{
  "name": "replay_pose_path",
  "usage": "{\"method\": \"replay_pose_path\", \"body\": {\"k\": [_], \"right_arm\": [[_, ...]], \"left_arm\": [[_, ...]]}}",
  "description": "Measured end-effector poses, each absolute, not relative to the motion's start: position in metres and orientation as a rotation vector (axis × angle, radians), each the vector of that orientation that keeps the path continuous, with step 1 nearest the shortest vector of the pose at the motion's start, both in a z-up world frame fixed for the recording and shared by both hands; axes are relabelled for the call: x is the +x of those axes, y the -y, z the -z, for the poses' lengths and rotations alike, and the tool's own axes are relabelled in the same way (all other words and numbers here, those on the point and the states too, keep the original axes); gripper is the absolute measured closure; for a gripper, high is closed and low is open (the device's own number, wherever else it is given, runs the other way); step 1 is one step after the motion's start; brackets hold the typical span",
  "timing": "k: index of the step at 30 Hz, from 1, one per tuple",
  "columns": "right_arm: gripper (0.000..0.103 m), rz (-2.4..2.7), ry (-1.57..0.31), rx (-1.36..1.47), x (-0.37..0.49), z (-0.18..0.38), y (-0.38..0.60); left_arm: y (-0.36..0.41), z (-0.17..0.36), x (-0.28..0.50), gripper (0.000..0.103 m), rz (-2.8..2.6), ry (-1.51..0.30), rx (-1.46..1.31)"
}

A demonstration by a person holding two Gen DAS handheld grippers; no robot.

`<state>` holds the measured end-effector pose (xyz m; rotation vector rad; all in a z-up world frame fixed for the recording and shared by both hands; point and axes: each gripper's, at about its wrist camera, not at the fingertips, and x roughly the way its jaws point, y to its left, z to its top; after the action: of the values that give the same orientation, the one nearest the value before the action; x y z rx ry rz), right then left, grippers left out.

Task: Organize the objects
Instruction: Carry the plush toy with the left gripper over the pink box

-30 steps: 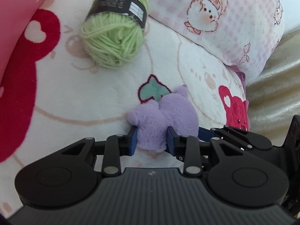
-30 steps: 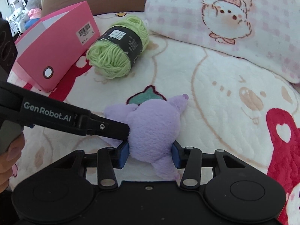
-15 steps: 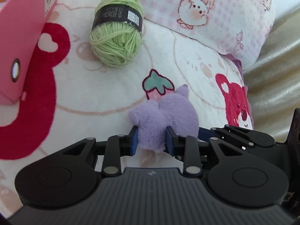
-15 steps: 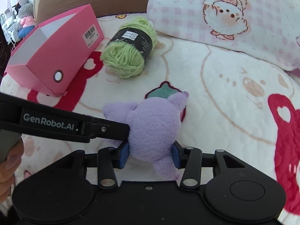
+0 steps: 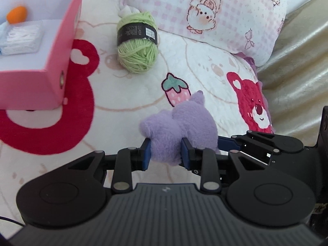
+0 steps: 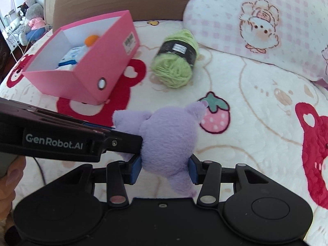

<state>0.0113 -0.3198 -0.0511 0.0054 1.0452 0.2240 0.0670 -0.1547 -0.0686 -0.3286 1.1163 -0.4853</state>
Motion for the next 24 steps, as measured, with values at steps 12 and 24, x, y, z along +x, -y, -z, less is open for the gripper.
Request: {"method": "replay_pose_path", "body": {"k": [12, 24], "right_arm": [[0.050, -0.286, -1.032, 0.025, -0.012, 0.006, 0.298], [0.049, -0.360, -0.999, -0.024, -0.022, -0.033, 0.259]], "left_arm": [[0.112, 0.027, 0.042, 0.074, 0.592, -1.106, -0.361], [0.063, -0.008, 0.030, 0.074, 0.596, -1.087, -0.389]]}}
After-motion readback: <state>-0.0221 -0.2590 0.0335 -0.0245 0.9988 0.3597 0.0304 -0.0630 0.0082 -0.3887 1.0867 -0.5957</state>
